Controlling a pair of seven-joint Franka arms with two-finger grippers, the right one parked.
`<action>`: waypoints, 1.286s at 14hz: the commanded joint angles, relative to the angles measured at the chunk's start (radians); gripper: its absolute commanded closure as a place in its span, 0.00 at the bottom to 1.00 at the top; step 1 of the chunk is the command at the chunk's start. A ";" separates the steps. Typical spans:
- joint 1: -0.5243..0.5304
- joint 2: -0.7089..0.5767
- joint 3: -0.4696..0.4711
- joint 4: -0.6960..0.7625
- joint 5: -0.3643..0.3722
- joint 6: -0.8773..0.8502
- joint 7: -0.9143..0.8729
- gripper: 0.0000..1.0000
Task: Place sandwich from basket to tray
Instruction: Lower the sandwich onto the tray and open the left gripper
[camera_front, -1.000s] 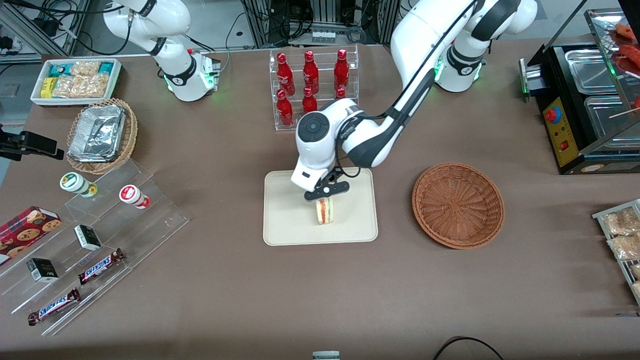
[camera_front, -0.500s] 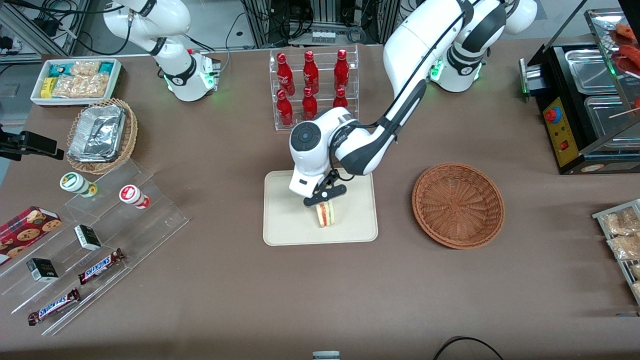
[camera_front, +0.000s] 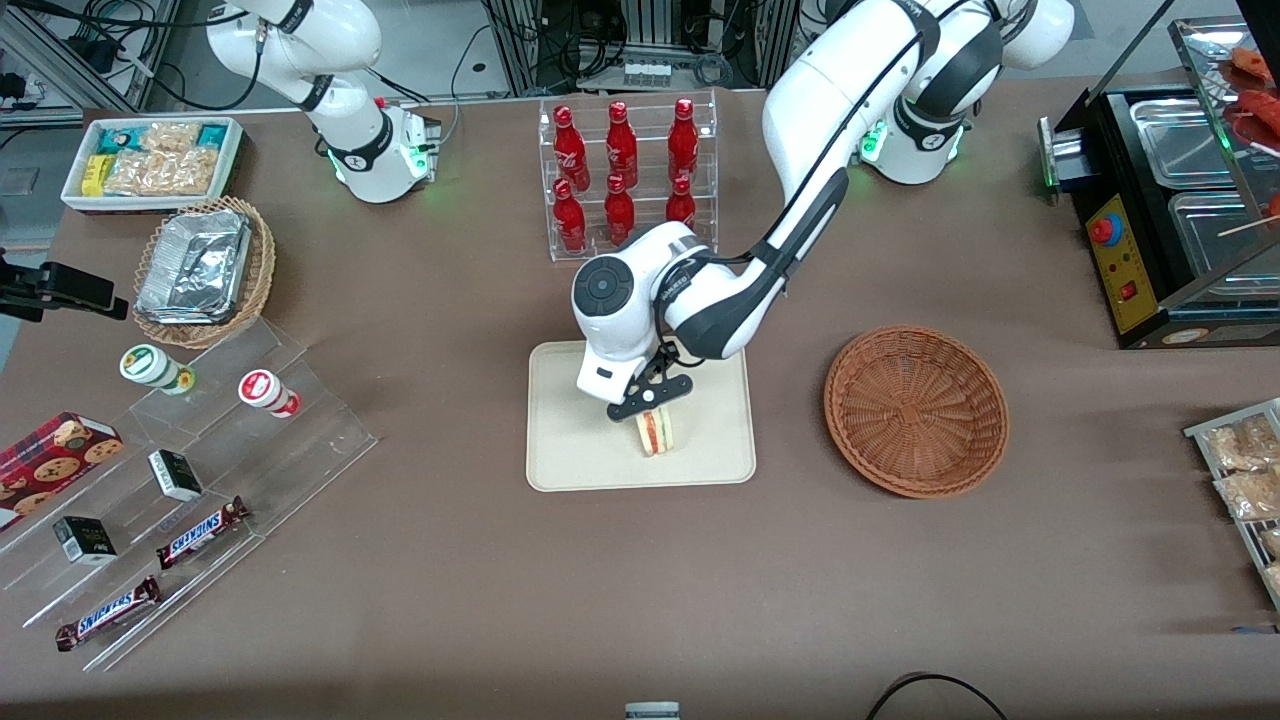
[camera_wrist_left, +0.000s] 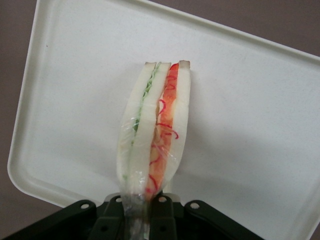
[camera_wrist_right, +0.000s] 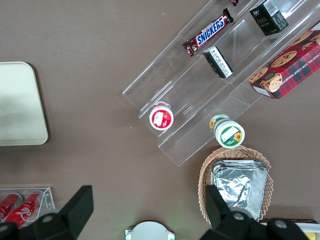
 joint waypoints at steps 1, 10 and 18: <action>-0.018 0.051 0.002 0.082 0.016 -0.016 -0.044 1.00; -0.044 0.011 0.013 0.085 0.003 -0.022 -0.044 0.00; 0.051 -0.194 0.015 0.081 -0.029 -0.183 0.213 0.00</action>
